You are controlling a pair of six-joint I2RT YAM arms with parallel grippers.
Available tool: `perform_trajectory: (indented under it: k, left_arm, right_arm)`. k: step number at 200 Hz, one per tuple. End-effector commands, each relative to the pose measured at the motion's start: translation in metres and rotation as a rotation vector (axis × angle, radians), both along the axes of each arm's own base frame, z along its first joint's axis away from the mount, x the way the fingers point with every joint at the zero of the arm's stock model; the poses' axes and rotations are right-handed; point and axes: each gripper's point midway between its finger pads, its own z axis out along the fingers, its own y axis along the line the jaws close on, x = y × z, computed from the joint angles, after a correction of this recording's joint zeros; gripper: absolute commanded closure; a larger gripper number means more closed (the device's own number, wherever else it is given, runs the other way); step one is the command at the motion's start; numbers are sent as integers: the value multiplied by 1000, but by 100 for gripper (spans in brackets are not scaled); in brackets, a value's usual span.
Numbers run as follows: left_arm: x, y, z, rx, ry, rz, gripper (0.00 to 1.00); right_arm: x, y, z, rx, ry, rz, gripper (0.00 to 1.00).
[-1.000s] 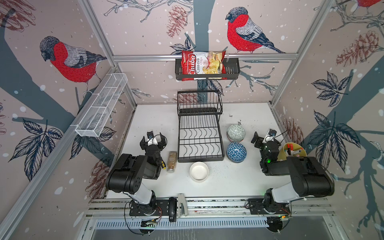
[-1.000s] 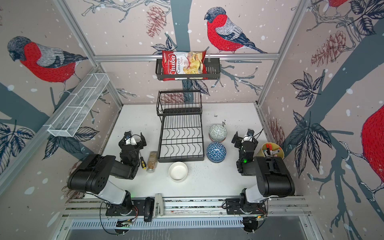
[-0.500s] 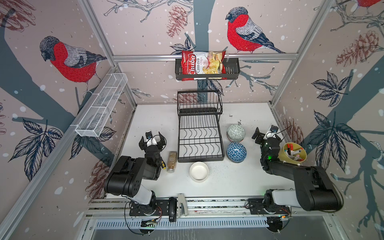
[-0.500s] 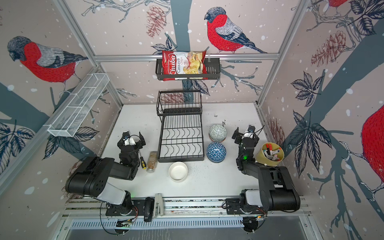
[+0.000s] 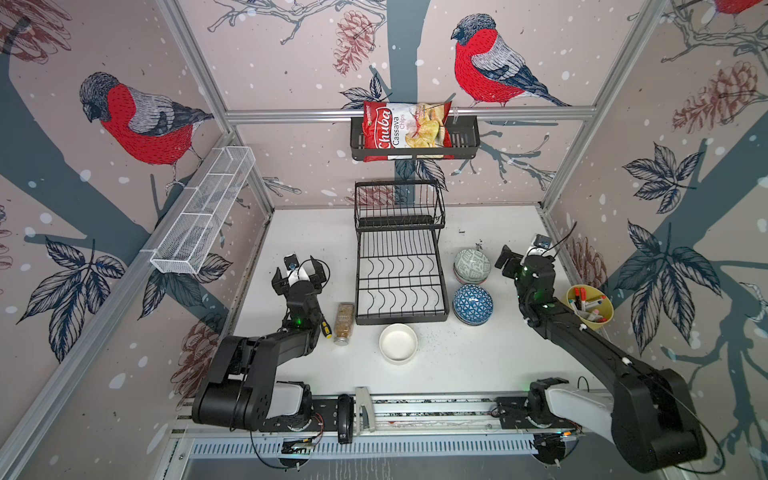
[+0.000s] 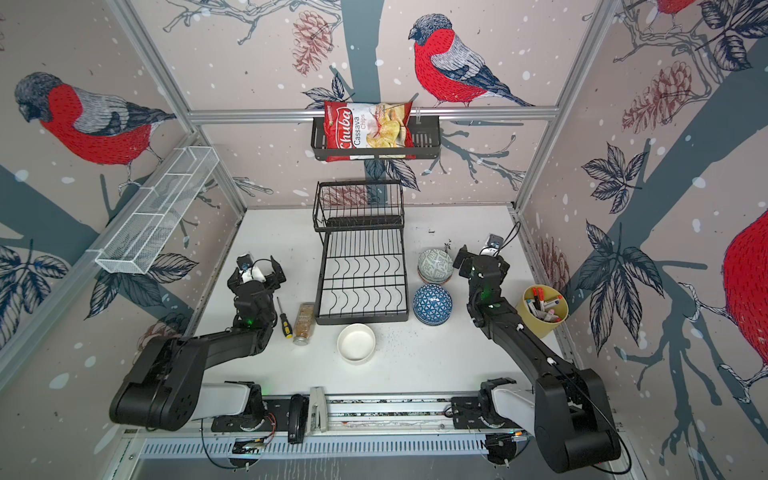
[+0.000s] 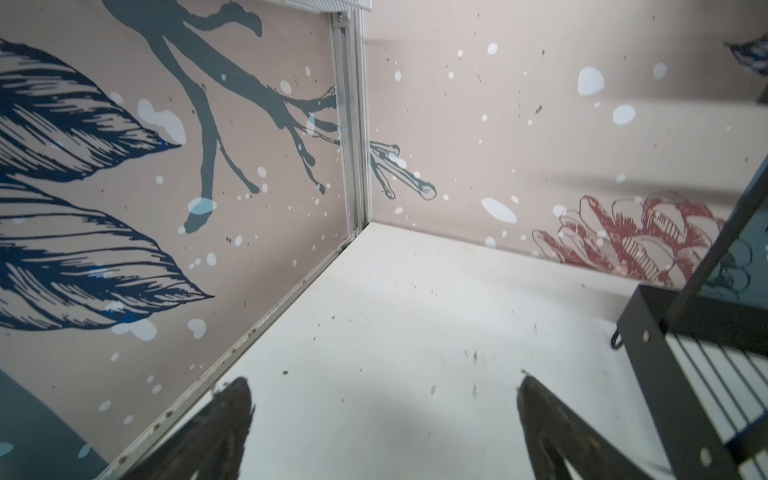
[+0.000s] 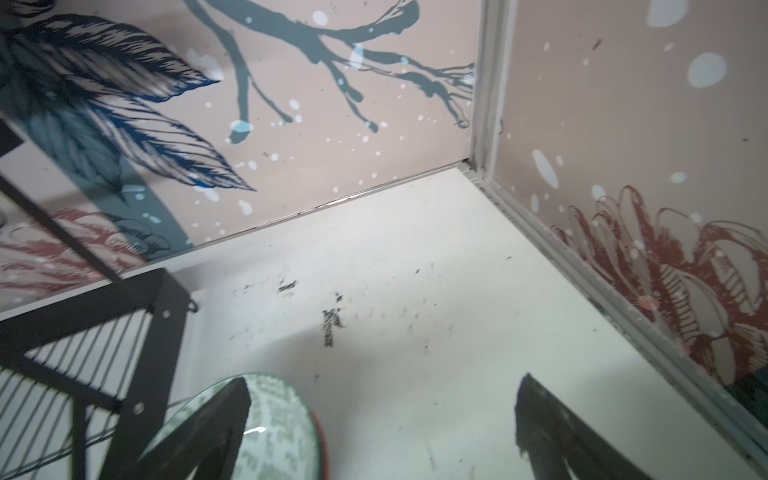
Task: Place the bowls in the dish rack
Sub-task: 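Reach both grippers toward the white bowl in front of the rack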
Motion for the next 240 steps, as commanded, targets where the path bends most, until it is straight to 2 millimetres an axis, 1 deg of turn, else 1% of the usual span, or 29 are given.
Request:
perform_trajectory:
  k: [1,21,37,56,69,85,97,118,128,148,168,185,197,222,232,240]
  left_arm:
    - [-3,-2,-18,-55,157,13,1]
    - [-3,-26,-7,-112,217,-99,1]
    - [-11,-41,-2,-198,238,-144,2]
    - [-24,-61,-1,-289,267,-214,2]
    - [-34,-76,-4,-356,293,-266,2]
    - [-45,-93,-8,-446,328,-333,1]
    - [-55,-102,-10,-485,367,-367,2]
    - [-73,-110,-12,-494,449,-366,2]
    - [-84,-115,-13,-490,500,-369,2]
    - [-104,-129,-16,-497,585,-402,2]
    - [-123,-150,-25,-524,659,-461,2]
    - [-139,-168,-34,-527,714,-496,2]
    - [-148,-178,-40,-523,739,-503,3]
    - [-168,-202,-51,-497,811,-530,3]
    - [-176,-214,-58,-487,848,-554,3]
    - [-182,-219,-65,-479,879,-555,4]
  right_arm:
    - [-14,11,-11,43,111,-4,1]
    - [-21,29,-4,68,133,42,1]
    - [-25,45,1,89,143,99,1]
    - [-28,63,5,108,158,162,0]
    - [-33,77,6,120,180,214,1]
    - [-41,101,9,117,193,296,0]
    - [-48,118,11,108,196,344,1]
    - [-59,143,12,92,217,402,1]
    - [-64,154,10,86,235,431,1]
    - [-73,172,7,73,258,465,1]
    - [-81,189,3,61,276,502,0]
    - [-83,196,-1,63,300,506,1]
    - [-82,197,-3,62,319,498,1]
    - [-79,191,-4,50,332,450,1]
    - [-79,188,-4,51,334,431,1]
    - [-79,185,-2,51,333,419,1]
